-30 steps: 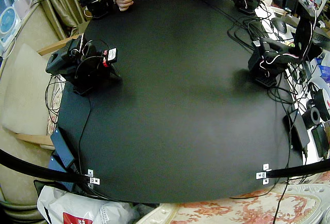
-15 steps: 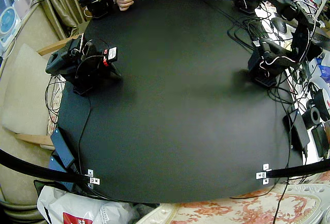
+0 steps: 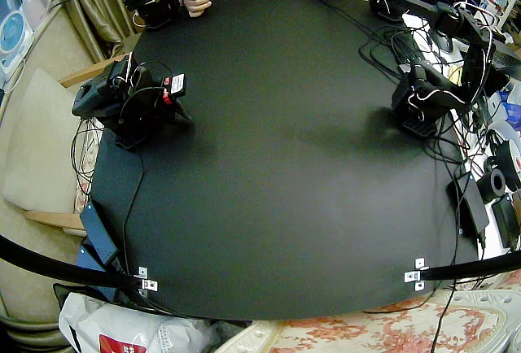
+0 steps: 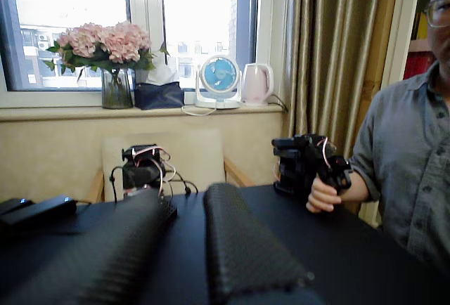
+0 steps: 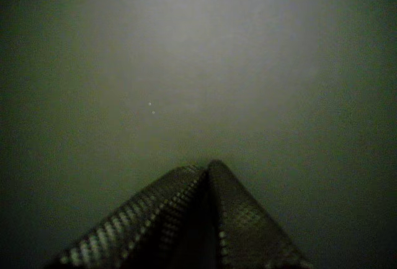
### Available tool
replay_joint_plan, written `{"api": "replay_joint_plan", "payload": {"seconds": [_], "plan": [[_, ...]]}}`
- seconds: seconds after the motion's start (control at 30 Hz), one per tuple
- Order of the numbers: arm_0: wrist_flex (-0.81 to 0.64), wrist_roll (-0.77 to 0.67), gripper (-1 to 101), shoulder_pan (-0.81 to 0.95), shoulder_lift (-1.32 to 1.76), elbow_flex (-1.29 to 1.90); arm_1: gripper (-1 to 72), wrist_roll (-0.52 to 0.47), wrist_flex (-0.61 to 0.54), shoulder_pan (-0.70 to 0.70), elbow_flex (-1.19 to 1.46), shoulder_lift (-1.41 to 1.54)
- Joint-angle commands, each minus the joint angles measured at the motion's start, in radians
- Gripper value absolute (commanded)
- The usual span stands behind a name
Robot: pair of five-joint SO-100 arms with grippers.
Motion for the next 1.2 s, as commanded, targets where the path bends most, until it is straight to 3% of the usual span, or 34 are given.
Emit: {"api": "replay_joint_plan", "payload": {"seconds": [0.0, 0.2, 0.4, 0.6, 1.17], "plan": [[0.133, 0.011, 0, 0.011, -0.031, -0.009, -0.3, -0.009, 0.000, -0.003, -0.005, 0.017], [0.373, 0.083, 0, -0.008, 0.026, 0.259, -0.3, -0.009, 0.000, -0.003, -0.005, 0.017], [0.153, 0.081, 0, -0.060, 0.026, 0.723, -0.3, -0.003, 0.000, 0.002, -0.005, 0.017], [0.037, 0.098, 0, -0.092, 0.026, 0.946, -0.3, 0.002, -0.002, 0.003, -0.005, 0.017], [0.028, 0.109, 0, -0.081, 0.026, 0.960, -0.3, -0.002, -0.002, 0.002, -0.005, 0.017]]}}
